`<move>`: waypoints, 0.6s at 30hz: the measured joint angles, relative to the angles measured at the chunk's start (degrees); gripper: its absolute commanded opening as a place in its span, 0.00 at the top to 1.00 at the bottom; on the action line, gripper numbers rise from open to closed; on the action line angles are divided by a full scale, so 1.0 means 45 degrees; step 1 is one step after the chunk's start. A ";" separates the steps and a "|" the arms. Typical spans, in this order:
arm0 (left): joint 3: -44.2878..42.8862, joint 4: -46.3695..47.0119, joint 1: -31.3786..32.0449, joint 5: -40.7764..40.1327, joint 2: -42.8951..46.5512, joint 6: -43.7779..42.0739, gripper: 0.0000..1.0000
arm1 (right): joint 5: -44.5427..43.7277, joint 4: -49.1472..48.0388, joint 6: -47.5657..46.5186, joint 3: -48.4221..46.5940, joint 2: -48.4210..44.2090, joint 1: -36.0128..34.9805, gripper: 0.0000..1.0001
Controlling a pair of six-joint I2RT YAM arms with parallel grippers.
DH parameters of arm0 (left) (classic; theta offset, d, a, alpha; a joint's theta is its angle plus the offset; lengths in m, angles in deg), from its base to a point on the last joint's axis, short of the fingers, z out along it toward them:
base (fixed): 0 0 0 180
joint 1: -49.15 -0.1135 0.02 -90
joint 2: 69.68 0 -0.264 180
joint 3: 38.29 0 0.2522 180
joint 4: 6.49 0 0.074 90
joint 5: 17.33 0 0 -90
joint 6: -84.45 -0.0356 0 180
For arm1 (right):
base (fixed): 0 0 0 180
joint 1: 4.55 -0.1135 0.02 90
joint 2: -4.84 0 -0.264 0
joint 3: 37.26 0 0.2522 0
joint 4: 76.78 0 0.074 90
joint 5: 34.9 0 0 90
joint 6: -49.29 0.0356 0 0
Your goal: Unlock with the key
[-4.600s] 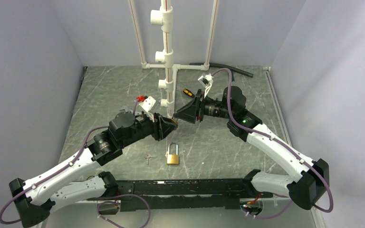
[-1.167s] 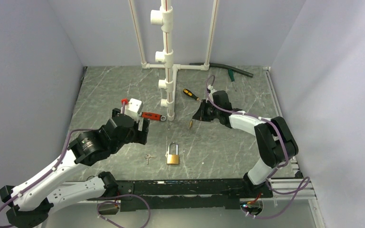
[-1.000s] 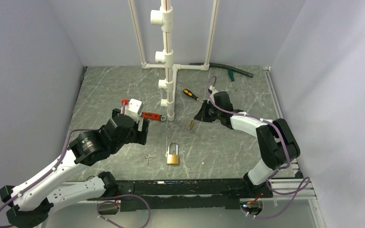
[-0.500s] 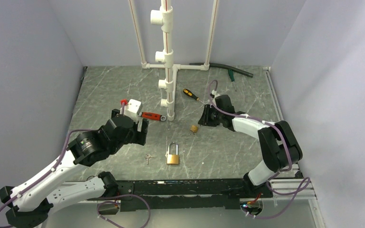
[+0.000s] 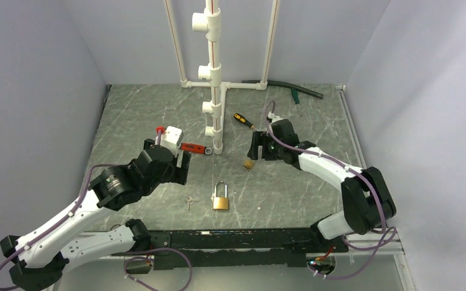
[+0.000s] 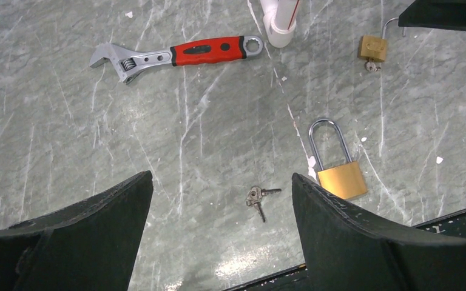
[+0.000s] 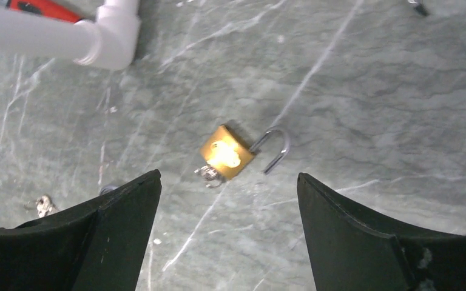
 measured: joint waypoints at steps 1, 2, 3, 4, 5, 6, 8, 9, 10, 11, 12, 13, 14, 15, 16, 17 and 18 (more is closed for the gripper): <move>0.0000 -0.0010 0.0000 -0.0029 -0.0058 0.0005 0.12 | -0.0228 0.0170 0.0015 -0.0097 -0.0117 -0.0267 0.11; 0.0000 -0.0015 -0.0010 -0.0058 -0.0121 0.0010 0.12 | -0.0461 0.0355 0.0049 -0.0219 -0.0228 -0.0593 0.06; 0.0000 -0.0019 -0.0015 -0.0087 -0.0170 0.0039 0.12 | -0.0709 0.0520 0.0087 -0.0335 -0.0321 -0.0967 0.03; 0.0000 -0.0039 -0.0019 -0.0141 -0.0233 0.0087 0.12 | -0.0991 0.0685 0.0189 -0.0461 -0.0403 -0.1394 0.01; 0.0000 -0.0053 -0.0019 -0.0185 -0.0272 0.0112 0.12 | -0.1287 0.0840 0.0291 -0.0588 -0.0447 -0.1792 0.00; 0.0000 -0.0087 -0.0019 -0.0262 -0.0316 0.0151 0.11 | -0.1598 0.1064 0.0423 -0.0753 -0.0466 -0.2263 0.00; 0.0000 -0.0209 -0.0019 -0.0486 -0.0369 0.0253 0.10 | -0.2113 0.1418 0.0763 -0.0986 -0.0466 -0.2992 0.00; 0.0000 -0.0321 -0.0019 -0.0699 -0.0384 0.0403 0.09 | -0.2395 0.1583 0.1005 -0.1069 -0.0466 -0.3385 0.00; 0.0000 -0.0486 -0.0019 -0.1025 -0.0408 0.0588 0.07 | -0.2667 0.1715 0.1258 -0.1107 -0.0461 -0.3774 0.00; 0.0000 -0.0636 -0.0019 -0.1282 -0.0408 0.0777 0.07 | -0.2963 0.1904 0.1554 -0.1141 -0.0447 -0.4143 0.00; -0.0010 -0.0855 -0.0019 -0.1613 -0.0418 0.1005 0.07 | -0.3249 0.2055 0.1860 -0.1161 -0.0413 -0.4512 0.00; -0.0019 -0.1127 -0.0019 -0.1982 -0.0418 0.1263 0.07 | -0.3575 0.2239 0.2181 -0.1205 -0.0330 -0.4911 0.02; -0.0039 -0.1341 -0.0024 -0.2210 -0.0418 0.1472 0.07 | -0.3818 0.2356 0.2424 -0.1268 -0.0228 -0.5202 0.04; -0.0063 -0.1559 -0.0039 -0.2487 -0.0418 0.1661 0.07 | -0.4216 0.2589 0.2764 -0.1384 -0.0053 -0.5595 0.05; -0.0073 -0.1719 -0.0049 -0.2686 -0.0408 0.1817 0.07 | -0.4585 0.2783 0.3109 -0.1520 0.0199 -0.6013 0.07; -0.0073 -0.1812 -0.0053 -0.2822 -0.0393 0.1894 0.07 | -0.4789 0.2832 0.3327 -0.1593 0.0403 -0.6251 0.09; -0.0073 -0.1875 -0.0053 -0.2929 -0.0369 0.1962 0.07 | -0.4993 0.2851 0.3575 -0.1661 0.0675 -0.6572 0.11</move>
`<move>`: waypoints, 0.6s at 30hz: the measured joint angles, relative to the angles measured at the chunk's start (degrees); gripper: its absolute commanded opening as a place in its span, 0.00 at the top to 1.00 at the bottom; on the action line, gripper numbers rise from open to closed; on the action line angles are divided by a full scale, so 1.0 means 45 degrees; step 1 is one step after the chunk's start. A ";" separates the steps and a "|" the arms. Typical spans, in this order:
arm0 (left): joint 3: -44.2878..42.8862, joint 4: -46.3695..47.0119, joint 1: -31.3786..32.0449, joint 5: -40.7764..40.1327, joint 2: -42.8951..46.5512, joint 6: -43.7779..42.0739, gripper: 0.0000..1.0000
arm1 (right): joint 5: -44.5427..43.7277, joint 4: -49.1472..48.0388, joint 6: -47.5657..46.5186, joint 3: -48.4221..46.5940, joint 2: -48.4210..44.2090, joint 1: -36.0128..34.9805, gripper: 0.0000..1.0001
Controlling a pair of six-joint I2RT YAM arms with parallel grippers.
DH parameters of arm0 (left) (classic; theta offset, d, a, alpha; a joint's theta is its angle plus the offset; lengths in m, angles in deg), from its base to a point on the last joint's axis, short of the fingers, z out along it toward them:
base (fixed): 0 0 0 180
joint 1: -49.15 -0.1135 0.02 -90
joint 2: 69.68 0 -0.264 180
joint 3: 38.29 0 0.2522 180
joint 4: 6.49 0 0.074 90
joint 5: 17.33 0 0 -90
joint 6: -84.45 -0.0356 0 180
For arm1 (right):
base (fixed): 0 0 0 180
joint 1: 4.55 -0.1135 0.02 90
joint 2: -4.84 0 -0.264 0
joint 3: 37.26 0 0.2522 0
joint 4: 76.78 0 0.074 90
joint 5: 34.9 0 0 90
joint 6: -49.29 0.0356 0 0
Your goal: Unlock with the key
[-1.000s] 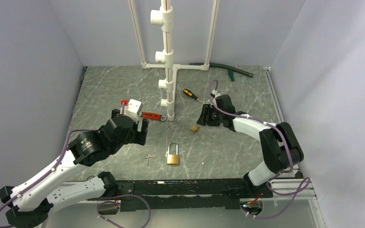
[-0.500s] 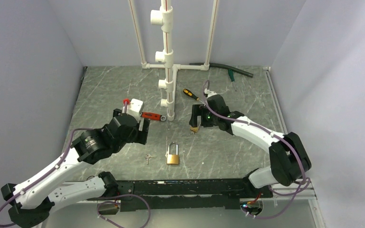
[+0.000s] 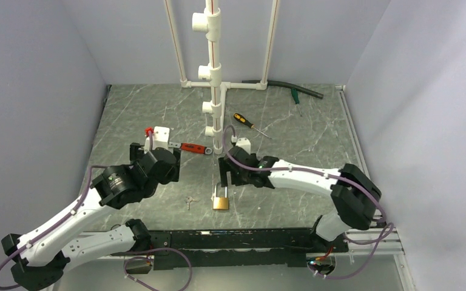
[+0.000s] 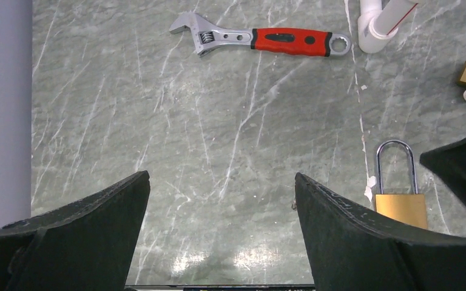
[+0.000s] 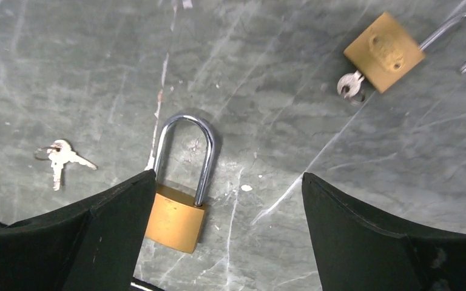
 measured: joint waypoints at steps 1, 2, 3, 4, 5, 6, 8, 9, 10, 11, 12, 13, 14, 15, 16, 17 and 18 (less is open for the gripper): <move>0.0000 -0.0034 -0.0005 -0.0063 0.0049 0.0063 0.07 | -0.0112 0.0000 0.0194 -0.0015 0.0243 -0.0248 0.14; 0.0000 -0.0058 -0.0005 -0.0121 0.0102 0.0126 0.07 | -0.0243 0.0019 0.0384 -0.0015 0.0500 -0.0427 0.16; 0.0000 -0.0068 -0.0005 -0.0141 0.0151 0.0146 0.08 | -0.0301 0.0024 0.0481 -0.0015 0.0670 -0.0510 0.18; 0.0000 -0.0083 -0.0005 -0.0185 0.0228 0.0170 0.08 | -0.0398 0.0024 0.0602 -0.0015 0.0884 -0.0607 0.20; 0.0000 -0.0102 -0.0005 -0.0233 0.0291 0.0180 0.08 | -0.0529 0.0039 0.0738 -0.0019 0.1117 -0.0729 0.24; 0.0000 -0.0117 -0.0005 -0.0262 0.0345 0.0185 0.08 | -0.0627 0.0058 0.0816 -0.0029 0.1311 -0.0821 0.26; 0.0000 -0.0121 -0.0005 -0.0321 0.0413 0.0185 0.08 | -0.0850 0.0083 0.0981 -0.0102 0.1651 -0.0976 0.31; 0.0000 -0.0121 -0.0005 -0.0345 0.0437 0.0185 0.08 | -0.0957 0.0112 0.1054 -0.0214 0.1865 -0.1039 0.34; 0.0000 -0.0121 -0.0005 -0.0350 0.0432 0.0185 0.08 | -0.0981 0.0107 0.1073 -0.0262 0.1948 -0.1078 0.34; 0.0000 -0.0121 -0.0005 -0.0350 0.0432 0.0185 0.09 | -0.1025 0.0136 0.1107 -0.0345 0.2050 -0.1117 0.35; 0.0000 -0.0121 -0.0005 -0.0350 0.0432 0.0185 0.09 | -0.1103 0.0151 0.1132 -0.0461 0.2191 -0.1161 0.36; 0.0000 -0.0121 -0.0005 -0.0350 0.0432 0.0180 0.09 | -0.1185 0.0160 0.1141 -0.0583 0.2341 -0.1214 0.37; 0.0000 -0.0121 -0.0005 -0.0350 0.0432 0.0180 0.09 | -0.1234 0.0160 0.1146 -0.0704 0.2501 -0.1263 0.40; 0.0000 -0.0121 -0.0005 -0.0350 0.0432 0.0180 0.09 | -0.1277 0.0175 0.1151 -0.0826 0.2667 -0.1307 0.44; 0.0000 -0.0121 -0.0005 -0.0350 0.0427 0.0180 0.09 | -0.1311 0.0223 0.1151 -0.0962 0.2846 -0.1355 0.46; 0.0000 -0.0121 -0.0005 -0.0350 0.0427 0.0180 0.09 | -0.1341 0.0316 0.1141 -0.1127 0.3050 -0.1418 0.48; 0.0000 -0.0121 -0.0005 -0.0350 0.0427 0.0180 0.09 | -0.1423 0.0461 0.1185 -0.1331 0.3288 -0.1491 0.51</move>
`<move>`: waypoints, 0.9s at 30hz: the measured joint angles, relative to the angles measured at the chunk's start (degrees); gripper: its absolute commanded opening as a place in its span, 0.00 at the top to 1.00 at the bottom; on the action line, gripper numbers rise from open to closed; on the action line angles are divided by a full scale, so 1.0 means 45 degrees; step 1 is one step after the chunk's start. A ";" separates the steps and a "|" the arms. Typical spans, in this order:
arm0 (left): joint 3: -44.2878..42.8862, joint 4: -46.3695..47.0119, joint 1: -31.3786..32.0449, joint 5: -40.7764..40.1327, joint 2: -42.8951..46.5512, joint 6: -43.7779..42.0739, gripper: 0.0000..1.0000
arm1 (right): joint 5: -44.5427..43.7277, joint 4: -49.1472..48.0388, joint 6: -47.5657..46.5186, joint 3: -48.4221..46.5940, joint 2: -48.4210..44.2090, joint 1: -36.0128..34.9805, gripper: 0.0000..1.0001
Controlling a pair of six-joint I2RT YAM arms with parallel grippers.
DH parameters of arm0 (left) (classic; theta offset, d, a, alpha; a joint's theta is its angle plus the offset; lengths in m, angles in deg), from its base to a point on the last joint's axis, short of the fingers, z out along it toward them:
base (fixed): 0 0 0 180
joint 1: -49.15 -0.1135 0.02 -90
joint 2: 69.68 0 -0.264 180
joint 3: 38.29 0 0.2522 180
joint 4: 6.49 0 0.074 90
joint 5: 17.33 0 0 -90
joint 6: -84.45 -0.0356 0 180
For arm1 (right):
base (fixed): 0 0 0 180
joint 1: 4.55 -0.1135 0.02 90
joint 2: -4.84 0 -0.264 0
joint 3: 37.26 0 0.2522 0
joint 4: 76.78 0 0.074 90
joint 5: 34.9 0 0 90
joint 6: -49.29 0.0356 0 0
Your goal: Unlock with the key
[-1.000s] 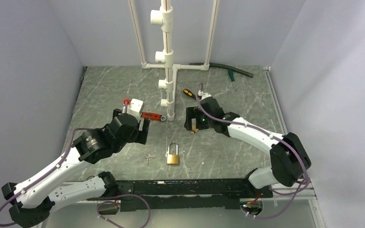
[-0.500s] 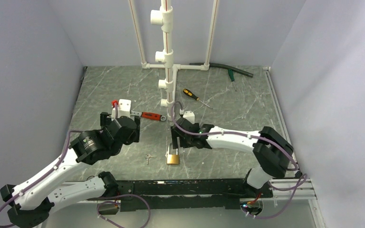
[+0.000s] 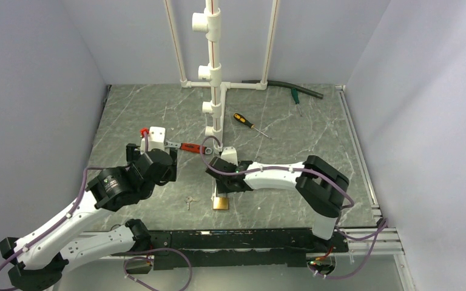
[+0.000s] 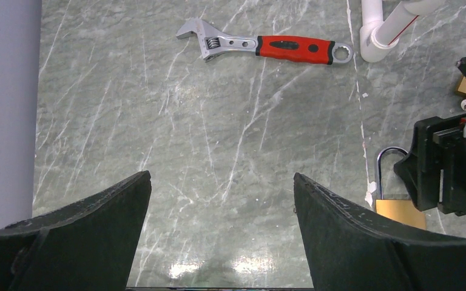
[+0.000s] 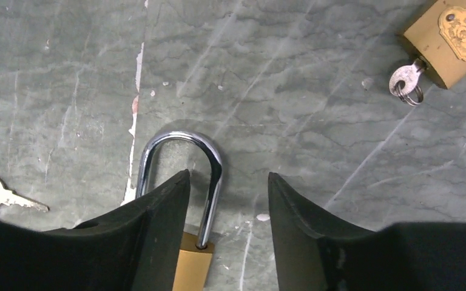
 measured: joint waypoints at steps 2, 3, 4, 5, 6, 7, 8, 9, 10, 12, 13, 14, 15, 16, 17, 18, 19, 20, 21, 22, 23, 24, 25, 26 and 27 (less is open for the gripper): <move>0.0000 0.0000 0.0000 0.0000 0.0000 0.0000 0.09 | -0.0277 0.0321 0.0044 -0.0403 0.0398 -0.0146 0.62; 0.0000 0.0000 0.0000 0.0000 -0.0005 0.0000 0.09 | -0.0350 0.0398 0.0053 -0.0549 0.0510 -0.0194 0.68; 0.0000 0.0000 0.0000 0.0000 -0.0010 0.0000 0.09 | -0.0476 0.0466 0.0049 -0.0656 0.0617 -0.0238 0.77; 0.0000 0.0000 0.0000 0.0000 -0.0019 0.0000 0.09 | -0.0563 0.0534 0.0044 -0.0714 0.0670 -0.0277 0.84; 0.0000 0.0000 0.0000 0.0000 -0.0024 -0.0005 0.09 | -0.0636 0.0588 0.0039 -0.0729 0.0690 -0.0296 0.91; 0.0000 0.0000 0.0000 0.0000 -0.0024 0.0000 0.09 | -0.0656 0.0593 0.0063 -0.0724 0.0690 -0.0311 0.97; 0.0000 0.0000 0.0000 0.0000 -0.0024 -0.0005 0.09 | -0.0704 0.0602 0.0092 -0.0724 0.0695 -0.0325 1.00; 0.0000 0.0000 0.0000 0.0000 -0.0019 -0.0005 0.09 | -0.0699 0.0534 0.0141 -0.0719 0.0699 -0.0330 1.00; 0.0000 0.0000 0.0000 0.0000 -0.0019 -0.0005 0.09 | -0.0665 0.0423 0.0204 -0.0699 0.0704 -0.0330 1.00; 0.0000 0.0000 0.0000 0.0010 -0.0019 -0.0010 0.09 | -0.0714 0.0316 0.0199 -0.0539 0.0617 -0.0330 1.00; 0.0000 0.0005 0.0000 0.0024 -0.0015 -0.0019 0.09 | -0.0753 0.0209 0.0223 -0.0418 0.0534 -0.0335 1.00; 0.0000 0.0019 0.0000 0.0073 0.0010 -0.0053 0.09 | -0.0777 0.0102 0.0257 -0.0291 0.0442 -0.0340 1.00; 0.0000 0.0049 0.0000 0.0180 0.0049 -0.0087 0.09 | -0.0787 0.0029 0.0296 -0.0175 0.0350 -0.0345 1.00; 0.0005 0.0117 0.0000 0.0350 0.0117 -0.0180 0.09 | -0.0826 -0.0049 0.0359 0.0005 0.0204 -0.0350 1.00; 0.0019 0.0253 0.0000 0.0563 0.0204 -0.0325 0.09 | -0.0889 -0.0097 0.0432 0.0291 -0.0044 -0.0350 1.00; 0.0034 0.0403 0.0000 0.0763 0.0296 -0.0432 0.09 | -0.0957 -0.0083 0.0486 0.0573 -0.0325 -0.0355 1.00; 0.0068 0.0597 0.0000 0.1049 0.0432 -0.0622 0.09 | -0.1025 -0.0058 0.0525 0.0826 -0.0597 -0.0355 1.00; 0.0102 0.0738 0.0000 0.1268 0.0544 -0.0690 0.09 | -0.1146 -0.0097 0.0539 0.1205 -0.1020 -0.0350 1.00; 0.0136 0.0899 0.0000 0.1549 0.0680 -0.0772 0.09 | -0.1243 -0.0097 0.0573 0.1603 -0.1530 -0.0355 1.00; 0.0160 0.1001 0.0000 0.1744 0.0758 -0.0806 0.09 | -0.1311 -0.0078 0.0573 0.1894 -0.1967 -0.0350 1.00; 0.0185 0.1122 0.0000 0.2001 0.0840 -0.0826 0.09 | -0.1447 -0.0112 0.0539 0.2239 -0.2501 -0.0355 1.00; 0.0214 0.1239 0.0000 0.2191 0.0903 -0.0831 0.10 | -0.1554 -0.0092 0.0510 0.2501 -0.3021 -0.0355 1.00; 0.0262 0.1409 0.0000 0.2487 0.0967 -0.0826 0.10 | -0.1642 -0.0073 0.0476 0.2628 -0.3419 -0.0355 1.00; 0.0311 0.1554 0.0000 0.2798 0.0996 -0.0826 0.10 | -0.1783 -0.0087 0.0427 0.2696 -0.3764 -0.0355 1.00; 0.0393 0.1797 0.0000 0.3186 0.1005 -0.0835 0.10 | -0.1889 -0.0121 0.0403 0.2725 -0.4046 -0.0355 1.00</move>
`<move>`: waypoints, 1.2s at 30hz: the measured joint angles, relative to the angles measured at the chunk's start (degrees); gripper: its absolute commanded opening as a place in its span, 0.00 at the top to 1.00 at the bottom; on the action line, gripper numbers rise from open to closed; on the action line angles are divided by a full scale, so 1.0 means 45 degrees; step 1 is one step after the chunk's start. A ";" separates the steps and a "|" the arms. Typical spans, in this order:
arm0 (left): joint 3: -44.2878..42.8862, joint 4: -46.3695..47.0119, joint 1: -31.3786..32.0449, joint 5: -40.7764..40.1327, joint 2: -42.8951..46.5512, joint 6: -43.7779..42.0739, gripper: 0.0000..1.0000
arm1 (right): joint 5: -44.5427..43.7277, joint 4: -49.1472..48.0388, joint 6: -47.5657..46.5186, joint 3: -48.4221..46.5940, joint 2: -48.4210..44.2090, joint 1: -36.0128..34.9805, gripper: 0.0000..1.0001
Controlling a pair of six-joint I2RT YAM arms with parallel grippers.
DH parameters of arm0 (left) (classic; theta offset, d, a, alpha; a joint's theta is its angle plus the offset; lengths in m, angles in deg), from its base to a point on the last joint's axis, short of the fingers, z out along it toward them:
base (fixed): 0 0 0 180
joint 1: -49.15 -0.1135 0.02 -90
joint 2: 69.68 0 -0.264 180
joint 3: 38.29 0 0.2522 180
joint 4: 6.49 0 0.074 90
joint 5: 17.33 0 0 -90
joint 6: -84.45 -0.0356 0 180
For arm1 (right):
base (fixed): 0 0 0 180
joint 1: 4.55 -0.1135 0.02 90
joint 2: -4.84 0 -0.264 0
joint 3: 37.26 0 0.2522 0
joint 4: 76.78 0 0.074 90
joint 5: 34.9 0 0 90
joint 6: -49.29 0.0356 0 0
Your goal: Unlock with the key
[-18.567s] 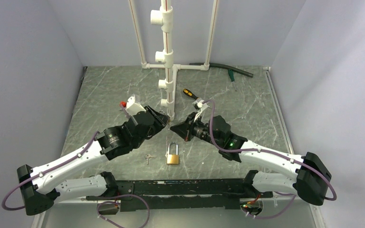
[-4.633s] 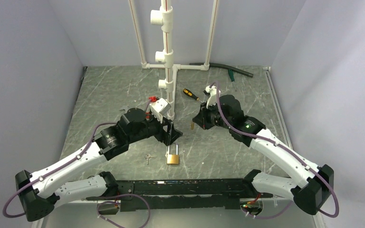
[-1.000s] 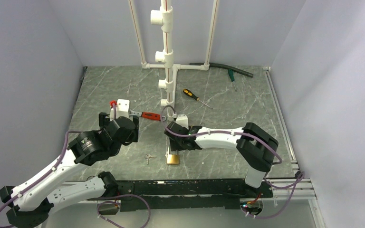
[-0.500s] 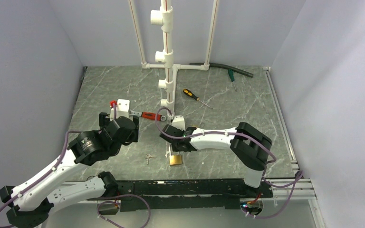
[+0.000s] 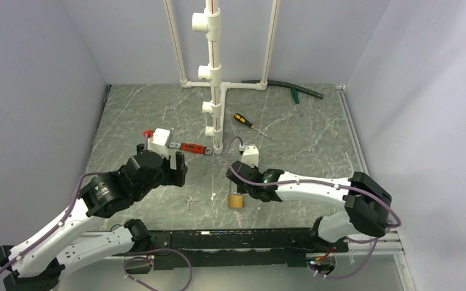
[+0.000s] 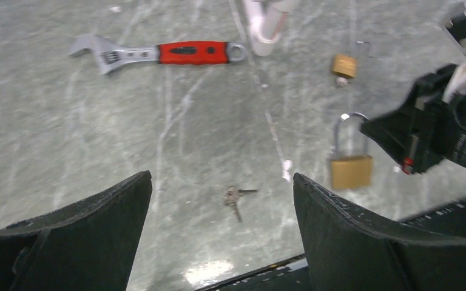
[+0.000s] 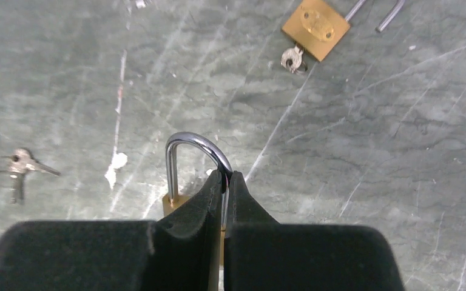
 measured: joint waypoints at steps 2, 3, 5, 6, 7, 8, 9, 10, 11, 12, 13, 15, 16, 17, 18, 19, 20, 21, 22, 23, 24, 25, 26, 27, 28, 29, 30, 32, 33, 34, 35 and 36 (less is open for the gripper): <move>0.0194 0.0525 0.0000 0.0777 -0.0053 -0.0029 0.11 | -0.0175 -0.0204 -0.0034 0.0078 -0.0442 0.0000 1.00; 0.0311 0.0831 0.0000 0.1107 -0.0083 -0.0039 0.11 | -0.0257 -0.0403 -0.0063 0.0194 -0.0695 0.0000 1.00; 0.0743 0.1783 0.0000 0.2011 -0.0238 -0.0112 0.12 | -0.0355 -0.0772 -0.0126 0.0563 -0.1263 0.0000 1.00; 0.1001 0.2283 0.0000 0.2380 -0.0321 -0.0126 0.13 | -0.0379 -0.0884 -0.0170 0.0733 -0.1515 0.0000 1.00; 0.1370 0.2948 0.0000 0.2871 -0.0461 -0.0126 0.13 | -0.0423 -0.0996 -0.0238 0.0918 -0.1787 0.0000 1.00; 0.1739 0.3551 0.0000 0.3288 -0.0641 -0.0131 0.13 | -0.0466 -0.1103 -0.0340 0.1078 -0.2035 0.0000 1.00; 0.2025 0.4031 0.0000 0.3619 -0.0792 -0.0146 0.12 | -0.0505 -0.1175 -0.0413 0.1195 -0.2220 0.0000 1.00; 0.2380 0.4653 0.0000 0.3973 -0.1020 -0.0199 0.12 | -0.0544 -0.1321 -0.0563 0.1350 -0.2438 0.0000 1.00; 0.2735 0.5246 0.0000 0.4342 -0.1282 -0.0267 0.13 | -0.0544 -0.1457 -0.0724 0.1501 -0.2642 0.0000 1.00; 0.3094 0.5833 0.0000 0.4682 -0.1530 -0.0369 0.13 | -0.0544 -0.1632 -0.0899 0.1676 -0.2861 0.0000 1.00; 0.3424 0.6343 0.0000 0.4959 -0.1749 -0.0481 0.14 | -0.0539 -0.1778 -0.1059 0.1836 -0.3065 0.0005 1.00; 0.3915 0.7169 0.0000 0.5391 -0.2074 -0.0709 0.14 | -0.0539 -0.2103 -0.1379 0.2166 -0.3439 0.0005 1.00; 0.4119 0.7645 0.0000 0.5605 -0.2200 -0.0884 0.14 | -0.0529 -0.2263 -0.1520 0.2331 -0.3609 0.0005 1.00; 0.4274 0.8102 0.0000 0.5765 -0.2297 -0.1015 0.14 | -0.0520 -0.2399 -0.1647 0.2497 -0.3774 0.0005 1.00; 0.4439 0.8641 -0.0005 0.5911 -0.2390 -0.1195 0.15 | -0.0486 -0.2535 -0.1778 0.2647 -0.3925 0.0005 1.00; 0.4561 0.9078 -0.0005 0.6018 -0.2463 -0.1297 0.16 | -0.0427 -0.2628 -0.1923 0.2759 -0.4046 0.0005 1.00; 0.4716 0.9612 -0.0005 0.6135 -0.2555 -0.1467 0.16 | -0.0355 -0.2749 -0.2064 0.2871 -0.4167 0.0005 1.00; 0.4852 1.0069 -0.0005 0.6203 -0.2671 -0.1564 0.17 | -0.0267 -0.2822 -0.2195 0.2943 -0.4265 0.0005 1.00; 0.4964 1.0511 -0.0005 0.6271 -0.2837 -0.1676 0.18 | -0.0185 -0.2885 -0.2302 0.2997 -0.4347 0.0000 1.00; 0.5066 1.0885 -0.0005 0.6300 -0.3021 -0.1773 0.19 | -0.0126 -0.2963 -0.2424 0.3036 -0.4425 0.0000 1.00; 0.5129 1.1176 -0.0005 0.6305 -0.3220 -0.1802 0.21 | -0.0053 -0.3036 -0.2550 0.3060 -0.4493 0.0000 1.00; 0.5163 1.1419 -0.0005 0.6300 -0.3410 -0.1841 0.22 | 0.0034 -0.3109 -0.2671 0.3079 -0.4551 0.0005 1.00; 0.5197 1.1701 -0.0005 0.6275 -0.3638 -0.1885 0.23 | 0.0083 -0.3162 -0.2739 0.3079 -0.4571 0.0000 1.00; 0.5207 1.1929 -0.0005 0.6222 -0.3842 -0.1899 0.25 | 0.0131 -0.3254 -0.2841 0.3079 -0.4571 0.0000 1.00; 0.5221 1.2225 -0.0005 0.6144 -0.4114 -0.1938 0.26 | 0.0160 -0.3313 -0.2919 0.3079 -0.4571 0.0000 1.00; 0.5221 1.2468 -0.0005 0.6062 -0.4381 -0.1972 0.28 | 0.0189 -0.3347 -0.2973 0.3079 -0.4571 0.0000 1.00; 0.5251 1.2764 -0.0005 0.5965 -0.4668 -0.1991 0.29 | 0.0204 -0.3366 -0.3021 0.3079 -0.4566 0.0000 1.00; 0.5309 1.3236 -0.0010 0.5824 -0.5231 -0.2006 0.34 | 0.0267 -0.3385 -0.3070 0.3079 -0.4556 0.0005 1.00; 0.5333 1.3493 -0.0010 0.5814 -0.5547 -0.2006 0.35 | 0.0291 -0.3395 -0.3084 0.3079 -0.4532 0.0005 1.00; 0.5343 1.3707 -0.0010 0.5819 -0.5858 -0.2006 0.36 | 0.0330 -0.3415 -0.3109 0.3079 -0.4507 0.0000 1.00; 0.5343 1.3877 -0.0010 0.5824 -0.6154 -0.2011 0.36 | 0.0374 -0.3429 -0.3133 0.3079 -0.4473 0.0005 1.00; 0.5343 1.4052 -0.0010 0.5824 -0.6441 -0.2016 0.37 | 0.0384 -0.3434 -0.3133 0.3079 -0.4449 0.0000 1.00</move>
